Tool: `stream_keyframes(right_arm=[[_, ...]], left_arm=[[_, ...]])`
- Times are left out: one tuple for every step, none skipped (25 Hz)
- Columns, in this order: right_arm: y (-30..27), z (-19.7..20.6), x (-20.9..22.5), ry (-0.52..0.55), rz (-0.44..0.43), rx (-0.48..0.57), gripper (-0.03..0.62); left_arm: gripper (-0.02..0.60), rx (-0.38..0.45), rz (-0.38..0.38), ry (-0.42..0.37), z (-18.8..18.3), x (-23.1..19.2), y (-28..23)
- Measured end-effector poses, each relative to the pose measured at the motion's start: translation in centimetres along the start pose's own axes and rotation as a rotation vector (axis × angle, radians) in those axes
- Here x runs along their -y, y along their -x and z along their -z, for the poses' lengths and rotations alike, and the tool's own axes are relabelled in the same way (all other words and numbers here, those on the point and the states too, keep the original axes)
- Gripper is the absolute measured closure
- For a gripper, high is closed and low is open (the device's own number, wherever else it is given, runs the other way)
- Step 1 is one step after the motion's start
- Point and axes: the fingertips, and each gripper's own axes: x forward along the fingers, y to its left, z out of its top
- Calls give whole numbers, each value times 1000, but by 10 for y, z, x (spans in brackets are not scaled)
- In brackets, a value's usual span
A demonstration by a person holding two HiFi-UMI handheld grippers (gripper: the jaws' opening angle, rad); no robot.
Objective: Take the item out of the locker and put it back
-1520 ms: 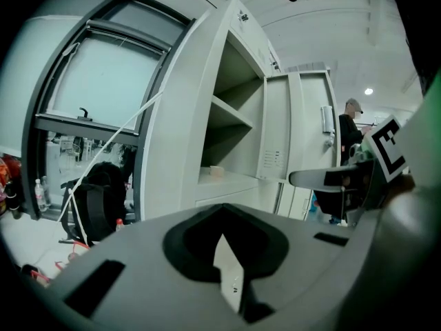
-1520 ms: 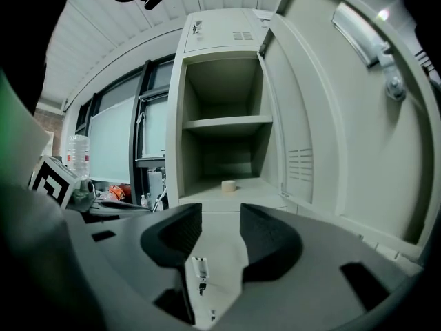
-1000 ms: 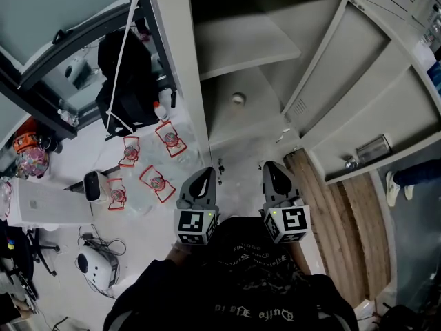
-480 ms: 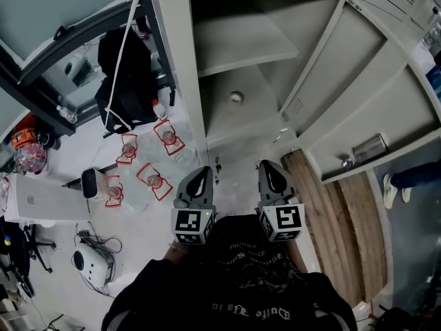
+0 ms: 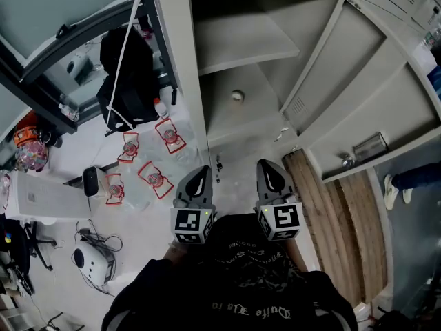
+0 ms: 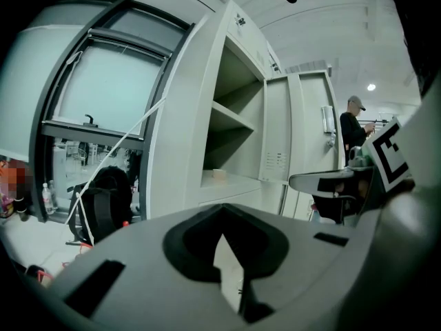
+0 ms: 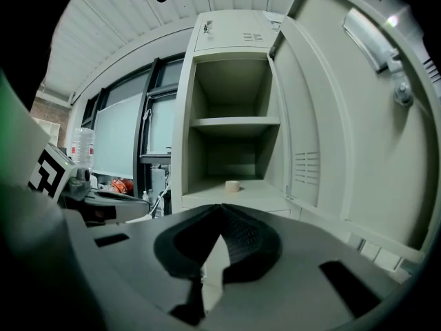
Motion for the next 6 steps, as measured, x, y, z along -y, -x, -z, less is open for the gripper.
stream_keyframes(right_arm=[[0,0,0,2,-2,-2,591],[0,1,-1,5,-3,-2,591],[0,1,-1,8,-4,-1,591],[0,0,-1,10,-4,1,591],[0,0,-1,13,-3,3,591],[0,0,-1,15,-3,5,591]], left_arm=[[575,0,0,0,0,0,0],[575,0,2,-1,0,0,0],[575,0,5,-3,1,0,0],[575,0,8,-4,1,0,1],[575,-1,9,-5,2,0,1],[575,-2,9,-5,3,0,1]])
